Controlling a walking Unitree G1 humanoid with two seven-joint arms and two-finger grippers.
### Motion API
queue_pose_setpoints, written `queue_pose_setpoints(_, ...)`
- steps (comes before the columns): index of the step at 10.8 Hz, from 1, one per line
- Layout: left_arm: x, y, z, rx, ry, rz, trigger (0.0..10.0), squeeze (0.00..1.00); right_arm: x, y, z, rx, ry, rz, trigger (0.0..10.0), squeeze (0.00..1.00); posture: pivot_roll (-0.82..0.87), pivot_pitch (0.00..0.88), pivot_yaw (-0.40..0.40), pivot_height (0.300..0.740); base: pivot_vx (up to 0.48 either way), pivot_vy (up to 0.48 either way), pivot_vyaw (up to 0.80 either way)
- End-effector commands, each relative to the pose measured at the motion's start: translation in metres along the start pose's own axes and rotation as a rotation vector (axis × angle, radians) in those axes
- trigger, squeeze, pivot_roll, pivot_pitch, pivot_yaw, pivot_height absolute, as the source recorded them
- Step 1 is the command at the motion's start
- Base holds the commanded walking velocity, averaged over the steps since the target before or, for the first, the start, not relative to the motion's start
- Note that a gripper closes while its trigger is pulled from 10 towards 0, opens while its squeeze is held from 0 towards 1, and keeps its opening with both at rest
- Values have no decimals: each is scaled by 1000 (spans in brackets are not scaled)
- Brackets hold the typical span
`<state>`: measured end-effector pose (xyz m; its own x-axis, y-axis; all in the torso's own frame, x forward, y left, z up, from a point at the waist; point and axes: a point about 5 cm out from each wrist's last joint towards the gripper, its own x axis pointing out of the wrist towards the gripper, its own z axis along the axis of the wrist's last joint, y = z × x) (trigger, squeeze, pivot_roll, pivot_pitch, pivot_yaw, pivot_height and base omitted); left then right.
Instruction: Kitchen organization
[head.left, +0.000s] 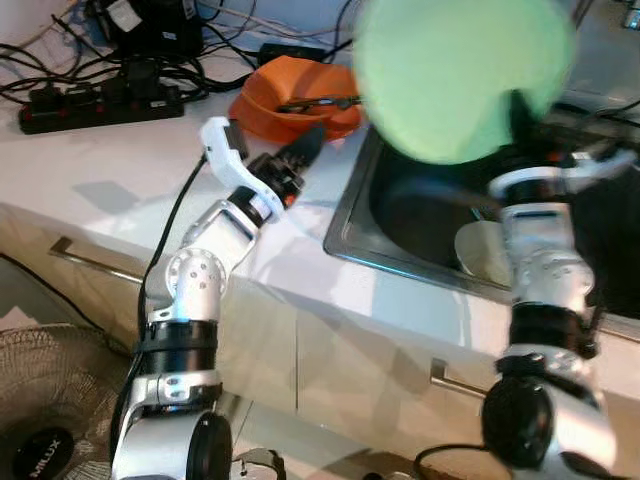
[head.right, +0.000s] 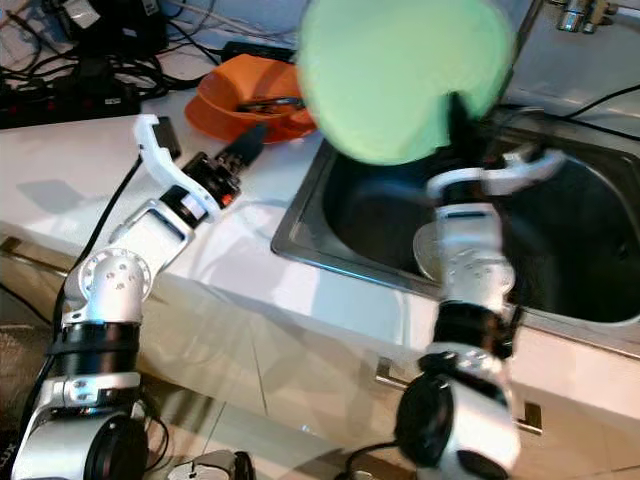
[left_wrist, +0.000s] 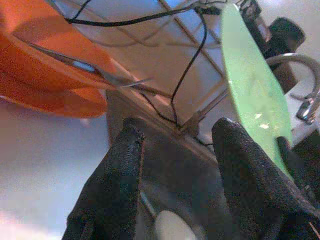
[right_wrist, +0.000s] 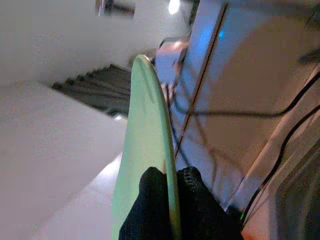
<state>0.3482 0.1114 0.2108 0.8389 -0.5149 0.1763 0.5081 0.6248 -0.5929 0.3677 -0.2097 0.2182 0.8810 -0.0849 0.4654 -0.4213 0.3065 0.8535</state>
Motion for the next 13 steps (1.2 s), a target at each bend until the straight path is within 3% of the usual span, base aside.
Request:
queue_pose_setpoints(1,-2,-2,-3,79,36,-7,10000,0,7,3,17,-59,-84,-32,3137,0,103,58,-12,740,0,0,0)
queue_pose_setpoints(2,-8,-2,-6,174,79,6,10000,0,7,-11,26,-197,-98,-156,10000,0,105,59,-14,740,0,0,0)
queue_pose_setpoints(3,-12,-3,-9,243,116,19,10000,0,6,-21,28,-331,-71,-254,10000,0,111,60,-17,740,0,0,0)
queue_pose_setpoints(4,-15,-5,-10,275,134,21,10000,0,7,-26,28,-394,-50,-312,10000,0,113,61,-20,740,0,0,0)
queue_pose_setpoints(5,-18,-7,-10,284,133,19,10000,0,10,-26,24,-505,-4,-322,10000,0,120,62,-24,740,0,0,0)
queue_pose_setpoints(8,-22,-6,-12,327,150,33,10000,0,11,-33,11,-669,65,-364,10000,0,126,64,-31,740,0,0,0)
queue_pose_setpoints(10,-24,-7,-16,356,192,35,10000,0,4,-44,-7,-828,188,-389,10000,0,129,65,-33,740,0,0,0)
queue_pose_setpoints(12,-26,-8,-20,384,251,29,10000,0,2,-47,-18,-836,230,-383,10000,0,131,66,-34,740,0,0,0)
queue_pose_setpoints(13,-28,-8,-24,477,311,17,10000,0,1,-49,-23,-858,263,-384,10000,0,137,67,-35,740,0,0,0)
